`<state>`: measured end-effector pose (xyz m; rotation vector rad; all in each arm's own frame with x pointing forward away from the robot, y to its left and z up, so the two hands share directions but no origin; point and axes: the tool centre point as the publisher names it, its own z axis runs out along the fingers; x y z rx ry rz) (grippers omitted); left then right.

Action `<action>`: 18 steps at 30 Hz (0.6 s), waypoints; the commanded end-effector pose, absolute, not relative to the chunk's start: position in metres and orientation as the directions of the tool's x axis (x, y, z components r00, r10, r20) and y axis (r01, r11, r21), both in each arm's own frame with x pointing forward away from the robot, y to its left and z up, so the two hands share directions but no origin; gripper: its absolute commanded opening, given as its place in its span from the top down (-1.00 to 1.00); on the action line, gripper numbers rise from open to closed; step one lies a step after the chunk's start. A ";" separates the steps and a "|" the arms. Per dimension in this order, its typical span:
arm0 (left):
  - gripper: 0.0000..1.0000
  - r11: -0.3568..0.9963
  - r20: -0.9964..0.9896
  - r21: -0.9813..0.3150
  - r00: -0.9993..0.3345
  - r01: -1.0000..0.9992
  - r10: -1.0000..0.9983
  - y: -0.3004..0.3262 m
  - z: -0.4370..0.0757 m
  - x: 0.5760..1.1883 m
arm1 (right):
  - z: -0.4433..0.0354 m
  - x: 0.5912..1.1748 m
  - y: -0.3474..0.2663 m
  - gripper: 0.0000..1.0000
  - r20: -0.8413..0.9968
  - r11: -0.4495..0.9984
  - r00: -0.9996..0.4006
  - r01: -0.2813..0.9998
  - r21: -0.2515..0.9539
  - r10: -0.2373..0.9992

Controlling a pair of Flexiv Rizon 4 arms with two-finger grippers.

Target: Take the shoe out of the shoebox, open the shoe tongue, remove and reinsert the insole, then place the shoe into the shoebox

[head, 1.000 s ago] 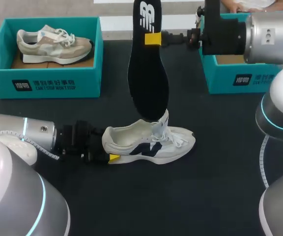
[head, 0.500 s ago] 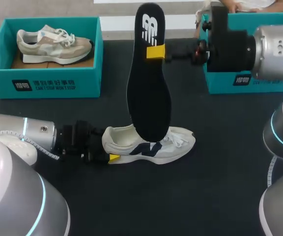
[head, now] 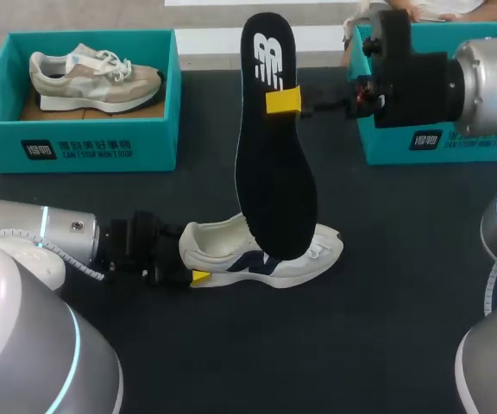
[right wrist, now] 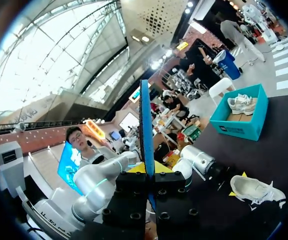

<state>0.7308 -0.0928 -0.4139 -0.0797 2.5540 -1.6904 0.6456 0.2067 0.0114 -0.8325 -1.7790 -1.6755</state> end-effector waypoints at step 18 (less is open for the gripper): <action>-1.00 0.439 -0.030 -0.898 -0.995 -0.016 -0.099 -0.072 -0.393 0.722 | 0.011 0.647 0.210 1.00 0.754 0.031 -0.654 0.756 0.653 0.067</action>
